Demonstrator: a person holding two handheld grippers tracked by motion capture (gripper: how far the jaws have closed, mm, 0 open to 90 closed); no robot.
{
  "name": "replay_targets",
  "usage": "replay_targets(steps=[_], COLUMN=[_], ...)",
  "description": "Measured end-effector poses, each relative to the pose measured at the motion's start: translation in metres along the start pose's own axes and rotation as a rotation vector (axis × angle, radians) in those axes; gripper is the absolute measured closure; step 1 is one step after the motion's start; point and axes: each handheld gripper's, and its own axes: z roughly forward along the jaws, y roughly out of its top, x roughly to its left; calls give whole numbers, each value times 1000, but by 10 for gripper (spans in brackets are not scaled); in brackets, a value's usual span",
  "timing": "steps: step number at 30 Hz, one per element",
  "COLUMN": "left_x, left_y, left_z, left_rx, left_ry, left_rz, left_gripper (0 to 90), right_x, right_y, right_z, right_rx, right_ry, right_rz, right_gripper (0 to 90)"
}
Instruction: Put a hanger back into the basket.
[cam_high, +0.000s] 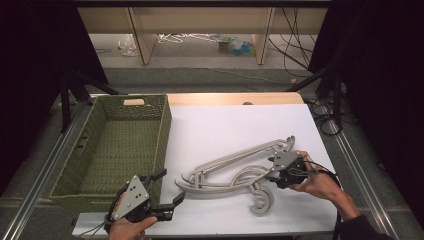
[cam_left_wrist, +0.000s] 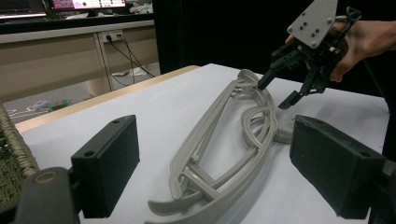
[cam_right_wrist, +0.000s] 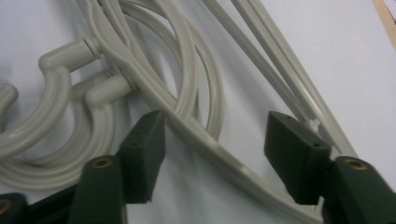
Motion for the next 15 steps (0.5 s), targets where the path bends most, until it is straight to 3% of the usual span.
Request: replay_targets(steps=[5, 7, 8, 10, 11, 13, 15], left_x=[0, 0, 0, -1, -1, 0, 0], left_y=[0, 0, 0, 0, 0, 0, 0], left_z=[0, 1, 1, 1, 0, 1, 0], left_rx=[-2, -10, -10, -5, 1, -9, 2], left_ry=[-1, -8, -7, -3, 0, -6, 2], left_rz=[-1, -7, -7, -4, -3, -6, -3], left_gripper=[157, 157, 157, 157, 157, 157, 157], right_x=[2, 3, 6, 8, 7, 8, 7], right_y=[5, 5, 4, 5, 5, 7, 7], right_z=[4, 8, 12, 14, 15, 12, 9], right_rx=[14, 36, 67, 78, 95, 97, 91], right_ry=[52, 33, 53, 49, 38, 33, 52], right_rz=[-76, -117, -138, -148, -203, -205, -241], right_gripper=[479, 510, 550, 550, 569, 643, 671])
